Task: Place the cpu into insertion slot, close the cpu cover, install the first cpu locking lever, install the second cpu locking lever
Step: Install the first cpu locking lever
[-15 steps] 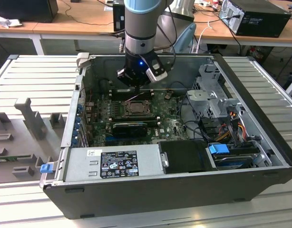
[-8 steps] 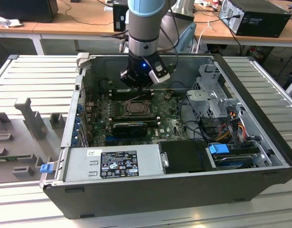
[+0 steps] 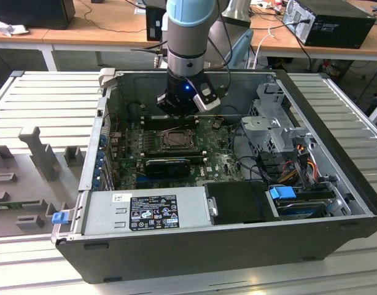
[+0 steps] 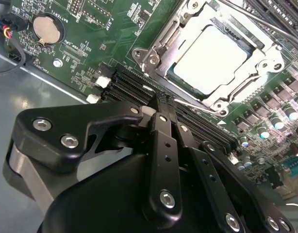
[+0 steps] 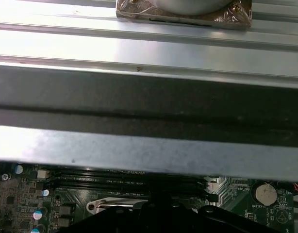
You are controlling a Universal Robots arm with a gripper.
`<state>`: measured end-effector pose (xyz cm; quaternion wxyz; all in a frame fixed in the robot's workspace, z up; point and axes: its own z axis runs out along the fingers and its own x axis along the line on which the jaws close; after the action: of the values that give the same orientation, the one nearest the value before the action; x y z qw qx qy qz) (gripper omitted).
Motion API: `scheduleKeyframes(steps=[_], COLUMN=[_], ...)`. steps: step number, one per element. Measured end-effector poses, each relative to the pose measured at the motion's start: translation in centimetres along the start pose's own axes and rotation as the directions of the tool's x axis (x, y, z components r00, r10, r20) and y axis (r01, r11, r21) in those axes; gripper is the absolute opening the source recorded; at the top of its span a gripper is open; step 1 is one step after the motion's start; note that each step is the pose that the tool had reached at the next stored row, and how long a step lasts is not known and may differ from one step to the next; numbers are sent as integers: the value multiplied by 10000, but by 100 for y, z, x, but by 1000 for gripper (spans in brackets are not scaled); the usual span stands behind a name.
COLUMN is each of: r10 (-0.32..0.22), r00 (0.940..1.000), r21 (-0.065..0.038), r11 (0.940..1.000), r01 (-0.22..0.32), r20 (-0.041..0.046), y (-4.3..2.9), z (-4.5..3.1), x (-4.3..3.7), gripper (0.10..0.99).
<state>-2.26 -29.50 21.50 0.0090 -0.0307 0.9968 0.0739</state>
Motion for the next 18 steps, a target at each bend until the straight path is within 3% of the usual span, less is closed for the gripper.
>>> scheduleKeyframes(steps=[5, 8, 18], r10=[73, 127, 140], r00=[10000, 9999, 9999], r21=[2, 132, 227], r11=[10000, 9998, 9996], r01=[-73, -127, -141], r20=[16, 16, 15], y=[-10, -20, -24], z=[63, 116, 142], x=[-10, -27, -28], gripper=[106, 106, 106])
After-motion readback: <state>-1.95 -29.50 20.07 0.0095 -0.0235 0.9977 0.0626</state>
